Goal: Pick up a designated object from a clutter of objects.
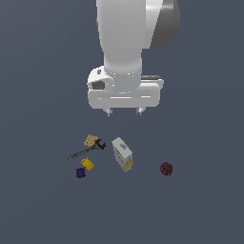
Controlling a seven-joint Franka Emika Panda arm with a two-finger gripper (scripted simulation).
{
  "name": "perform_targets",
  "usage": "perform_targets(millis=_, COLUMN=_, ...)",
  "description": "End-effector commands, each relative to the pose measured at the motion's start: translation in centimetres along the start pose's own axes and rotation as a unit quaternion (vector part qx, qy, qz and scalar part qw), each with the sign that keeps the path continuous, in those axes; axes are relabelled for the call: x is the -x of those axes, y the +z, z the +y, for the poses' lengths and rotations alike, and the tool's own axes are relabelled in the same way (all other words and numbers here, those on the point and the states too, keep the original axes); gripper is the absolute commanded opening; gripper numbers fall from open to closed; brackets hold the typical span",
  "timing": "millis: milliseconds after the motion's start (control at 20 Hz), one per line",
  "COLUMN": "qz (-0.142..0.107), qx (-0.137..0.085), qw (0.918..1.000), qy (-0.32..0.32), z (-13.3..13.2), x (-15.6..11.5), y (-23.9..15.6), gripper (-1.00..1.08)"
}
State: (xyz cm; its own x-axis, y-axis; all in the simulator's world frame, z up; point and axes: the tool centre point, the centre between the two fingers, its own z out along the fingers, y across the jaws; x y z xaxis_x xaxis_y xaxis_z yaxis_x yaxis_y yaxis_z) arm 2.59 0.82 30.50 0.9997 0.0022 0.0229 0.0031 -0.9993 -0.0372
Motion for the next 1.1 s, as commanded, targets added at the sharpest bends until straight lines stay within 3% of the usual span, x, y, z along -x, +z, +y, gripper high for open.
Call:
perform_targets(millis=0, qz=-0.001, qx=0.000, qw=1.0000, qy=-0.005, z=0.8, x=-0.9, y=0.8, gripper=1.00)
perform_targets(millis=350, qz=-0.002, qx=0.002, qw=0.9996, qy=-0.027, z=4.5, x=-4.2, y=4.5, gripper=1.00)
perform_targets(millis=1050, qz=-0.008, qx=0.011, qw=0.9965, qy=-0.082, z=14.8, x=-9.4, y=15.8, gripper=1.00)
